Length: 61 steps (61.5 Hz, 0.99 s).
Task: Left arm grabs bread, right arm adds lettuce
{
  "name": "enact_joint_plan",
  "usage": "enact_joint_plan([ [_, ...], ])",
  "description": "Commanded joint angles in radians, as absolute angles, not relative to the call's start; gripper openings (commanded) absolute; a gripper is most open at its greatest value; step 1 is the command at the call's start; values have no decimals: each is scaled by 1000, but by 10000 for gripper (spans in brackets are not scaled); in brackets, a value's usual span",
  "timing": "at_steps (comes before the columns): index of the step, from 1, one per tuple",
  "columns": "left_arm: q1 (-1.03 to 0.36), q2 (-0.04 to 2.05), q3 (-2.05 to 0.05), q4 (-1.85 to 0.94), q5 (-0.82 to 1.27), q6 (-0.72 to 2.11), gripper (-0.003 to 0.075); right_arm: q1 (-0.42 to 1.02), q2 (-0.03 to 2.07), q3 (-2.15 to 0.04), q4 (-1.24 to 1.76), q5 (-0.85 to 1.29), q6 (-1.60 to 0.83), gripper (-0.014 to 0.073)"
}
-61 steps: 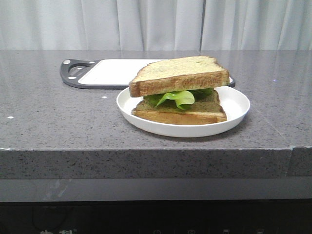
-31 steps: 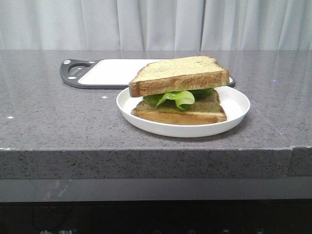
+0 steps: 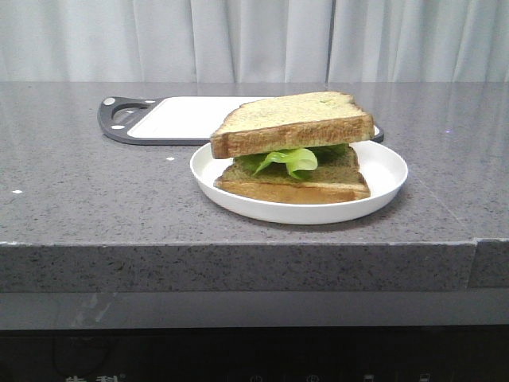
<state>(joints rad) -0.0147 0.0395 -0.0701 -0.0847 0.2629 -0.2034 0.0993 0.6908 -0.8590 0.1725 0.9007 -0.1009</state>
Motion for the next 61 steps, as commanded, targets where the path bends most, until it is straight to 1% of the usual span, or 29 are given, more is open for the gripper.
enact_joint_plan([
  [1,-12,13,-51,-100,103,-212,-20,101,686,-883,169,839,-102,-67],
  [11,-12,-23,12,-100,8,-212,-20,101,686,-883,169,839,-102,-67],
  [13,-14,-25,10,-98,30,-209,-20,101,686,-883,169,841,-102,-67],
  [37,-14,-21,11,-32,10,-199,-20,101,686,-883,169,840,-102,-67],
  [48,-14,-21,11,-43,-44,-80,-20,101,686,-883,169,840,-102,-67],
  [61,-14,-21,11,-43,-69,-72,-20,101,686,-883,169,840,-102,-67],
])
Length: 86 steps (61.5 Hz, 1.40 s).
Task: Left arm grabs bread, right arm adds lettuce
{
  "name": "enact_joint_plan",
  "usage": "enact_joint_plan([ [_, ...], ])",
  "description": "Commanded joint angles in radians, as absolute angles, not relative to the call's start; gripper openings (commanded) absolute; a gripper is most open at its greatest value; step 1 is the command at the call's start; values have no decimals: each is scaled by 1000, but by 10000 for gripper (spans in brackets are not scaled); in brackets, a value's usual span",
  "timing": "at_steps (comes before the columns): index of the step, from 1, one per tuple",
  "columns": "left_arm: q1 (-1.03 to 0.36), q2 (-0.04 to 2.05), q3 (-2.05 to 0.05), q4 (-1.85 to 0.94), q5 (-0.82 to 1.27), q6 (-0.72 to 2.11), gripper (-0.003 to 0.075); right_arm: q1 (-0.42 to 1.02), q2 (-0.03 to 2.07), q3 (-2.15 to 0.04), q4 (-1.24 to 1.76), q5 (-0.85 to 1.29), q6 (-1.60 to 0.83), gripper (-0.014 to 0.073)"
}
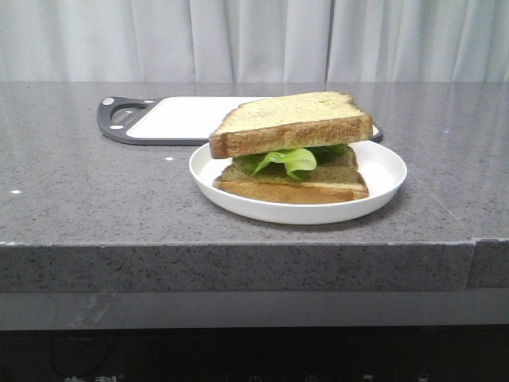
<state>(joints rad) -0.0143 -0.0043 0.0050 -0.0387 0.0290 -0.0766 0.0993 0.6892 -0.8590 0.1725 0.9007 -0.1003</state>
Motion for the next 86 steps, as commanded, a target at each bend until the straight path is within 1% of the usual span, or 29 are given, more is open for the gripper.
enact_joint_plan([
  [1,-14,-21,11,-43,-69,-72,-20,101,686,-883,169,840,-102,-67],
  [46,-14,-21,11,-43,-70,-72,-20,101,686,-883,169,840,-103,-67],
  [54,-14,-21,11,-43,-70,-72,-20,101,667,-867,162,793,-103,-67],
  [63,-14,-21,11,-43,-70,-72,-20,97,560,-713,160,547,-111,-67],
  [70,-14,-21,11,-43,-70,-72,-20,75,421,-515,165,330,-111,-67],
  [79,-14,-21,11,-43,-70,-72,-20,41,251,-299,171,181,-111,-67],
  [86,-14,-21,11,-43,-70,-72,-20,39,138,-156,171,109,-111,-67],
])
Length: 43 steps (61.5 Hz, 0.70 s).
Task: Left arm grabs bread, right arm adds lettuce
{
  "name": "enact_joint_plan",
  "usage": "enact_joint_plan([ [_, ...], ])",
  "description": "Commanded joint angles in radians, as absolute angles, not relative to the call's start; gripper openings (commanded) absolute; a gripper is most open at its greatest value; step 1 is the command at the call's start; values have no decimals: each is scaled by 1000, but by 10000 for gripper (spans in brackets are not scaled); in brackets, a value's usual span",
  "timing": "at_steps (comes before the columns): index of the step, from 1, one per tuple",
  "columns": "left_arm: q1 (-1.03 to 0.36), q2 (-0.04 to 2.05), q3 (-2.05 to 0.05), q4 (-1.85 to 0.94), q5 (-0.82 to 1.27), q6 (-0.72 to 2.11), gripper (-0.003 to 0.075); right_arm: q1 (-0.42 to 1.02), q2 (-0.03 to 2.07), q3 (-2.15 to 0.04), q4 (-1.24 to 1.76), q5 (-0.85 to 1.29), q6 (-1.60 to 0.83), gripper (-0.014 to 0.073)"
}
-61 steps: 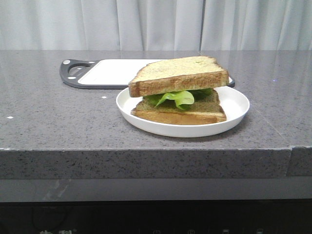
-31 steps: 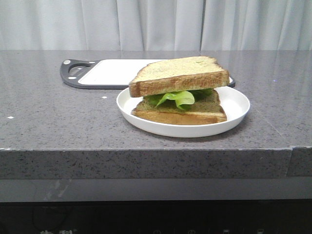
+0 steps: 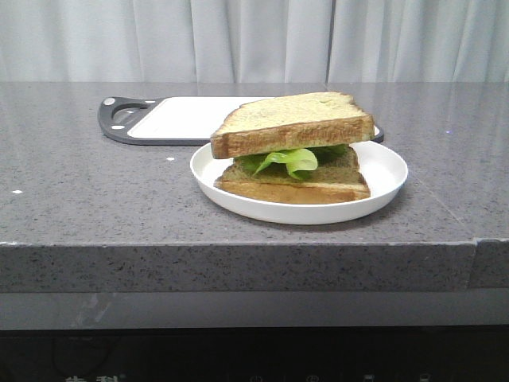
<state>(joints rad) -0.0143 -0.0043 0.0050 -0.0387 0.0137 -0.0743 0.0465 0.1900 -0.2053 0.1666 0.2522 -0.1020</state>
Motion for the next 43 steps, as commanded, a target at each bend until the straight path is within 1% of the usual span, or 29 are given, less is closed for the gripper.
enact_joint_plan([
  [1,-14,-21,11,-43,-70,-72,-20,39,120,-133,171,101,-111,-67],
  [15,-14,-21,11,-43,-70,-72,-20,37,-31,12,172,45,-109,-67],
  [25,-14,-21,11,-43,-70,-72,-20,34,-33,24,175,11,-109,-67],
  [43,-14,-21,11,-43,-70,-72,-20,34,-31,24,175,13,-109,-67],
])
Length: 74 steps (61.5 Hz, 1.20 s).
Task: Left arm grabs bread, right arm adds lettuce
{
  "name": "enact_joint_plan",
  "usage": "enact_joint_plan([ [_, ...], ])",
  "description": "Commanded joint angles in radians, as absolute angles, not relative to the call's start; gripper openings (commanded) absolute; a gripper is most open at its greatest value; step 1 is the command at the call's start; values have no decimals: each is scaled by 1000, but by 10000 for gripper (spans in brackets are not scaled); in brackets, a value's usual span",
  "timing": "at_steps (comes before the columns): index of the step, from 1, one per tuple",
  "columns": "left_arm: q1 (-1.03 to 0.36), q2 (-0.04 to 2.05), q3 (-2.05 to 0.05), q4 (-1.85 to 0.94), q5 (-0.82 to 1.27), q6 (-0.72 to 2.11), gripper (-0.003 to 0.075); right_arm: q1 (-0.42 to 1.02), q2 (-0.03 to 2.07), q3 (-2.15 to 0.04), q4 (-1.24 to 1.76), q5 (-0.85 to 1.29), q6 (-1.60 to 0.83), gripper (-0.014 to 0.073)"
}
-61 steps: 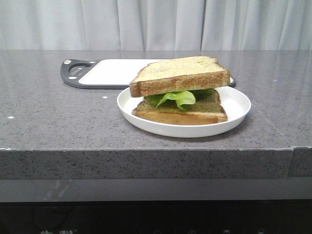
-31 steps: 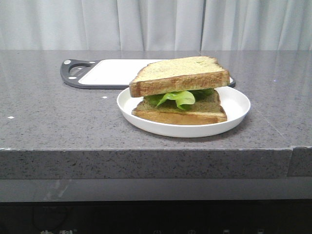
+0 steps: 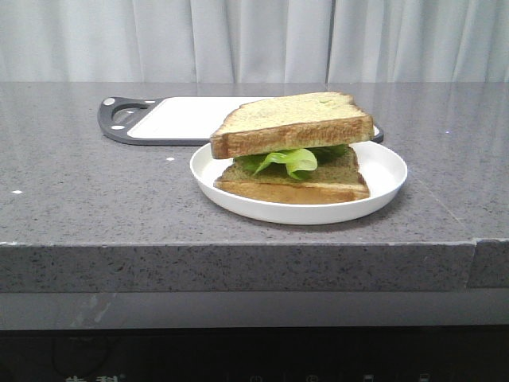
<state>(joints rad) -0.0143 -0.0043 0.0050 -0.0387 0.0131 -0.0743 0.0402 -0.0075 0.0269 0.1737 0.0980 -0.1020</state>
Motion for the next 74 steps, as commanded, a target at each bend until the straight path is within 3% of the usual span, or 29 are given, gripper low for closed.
enact_joint_plan([
  [1,-14,-21,11,-43,-70,-72,-20,34,-31,24,175,13,-109,-67],
  [21,-14,-21,11,-43,-70,-72,-20,34,-31,24,27,-82,67,-67],
  [74,-14,-21,11,-43,-70,-72,-20,34,-31,24,27,-80,71,-67],
])
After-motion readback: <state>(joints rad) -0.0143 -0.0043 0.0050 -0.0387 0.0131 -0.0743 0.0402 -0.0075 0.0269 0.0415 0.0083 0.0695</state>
